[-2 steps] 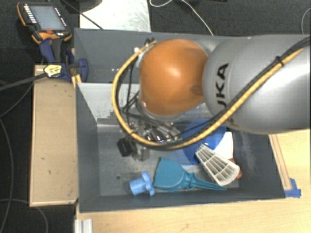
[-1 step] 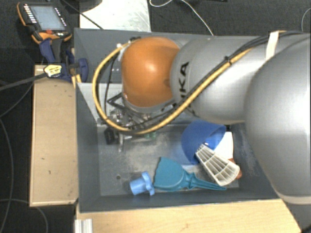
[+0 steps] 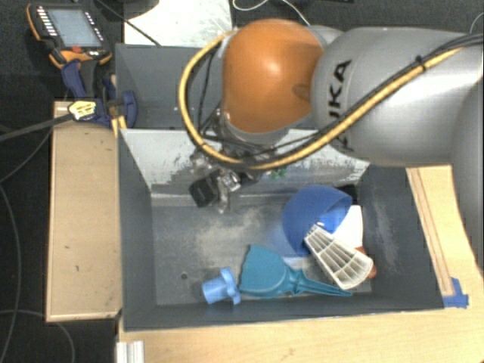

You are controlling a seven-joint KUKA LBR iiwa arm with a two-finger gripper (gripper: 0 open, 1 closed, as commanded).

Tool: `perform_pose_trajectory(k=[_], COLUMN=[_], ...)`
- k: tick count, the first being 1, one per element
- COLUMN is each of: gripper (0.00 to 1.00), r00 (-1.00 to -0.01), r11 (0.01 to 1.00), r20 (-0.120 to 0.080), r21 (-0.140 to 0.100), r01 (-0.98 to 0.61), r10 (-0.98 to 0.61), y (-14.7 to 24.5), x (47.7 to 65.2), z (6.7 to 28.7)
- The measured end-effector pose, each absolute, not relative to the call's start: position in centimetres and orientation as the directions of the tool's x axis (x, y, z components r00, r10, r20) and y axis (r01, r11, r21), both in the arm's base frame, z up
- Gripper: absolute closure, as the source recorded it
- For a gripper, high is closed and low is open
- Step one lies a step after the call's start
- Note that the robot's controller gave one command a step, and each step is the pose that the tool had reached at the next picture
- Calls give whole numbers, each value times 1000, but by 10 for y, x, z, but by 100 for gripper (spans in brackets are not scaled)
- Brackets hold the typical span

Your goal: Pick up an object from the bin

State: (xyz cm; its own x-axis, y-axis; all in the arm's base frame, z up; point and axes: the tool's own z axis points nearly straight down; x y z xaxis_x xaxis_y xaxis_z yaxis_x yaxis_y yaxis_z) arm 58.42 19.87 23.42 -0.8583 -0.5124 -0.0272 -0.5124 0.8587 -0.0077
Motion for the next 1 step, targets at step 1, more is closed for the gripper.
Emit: perform_pose_trajectory(k=[1], gripper=[100], r00=[-862], r11=[863], r20=[-29], r21=[-9], r01=[-505], r10=[-505], y=[193], x=[587], z=[239])
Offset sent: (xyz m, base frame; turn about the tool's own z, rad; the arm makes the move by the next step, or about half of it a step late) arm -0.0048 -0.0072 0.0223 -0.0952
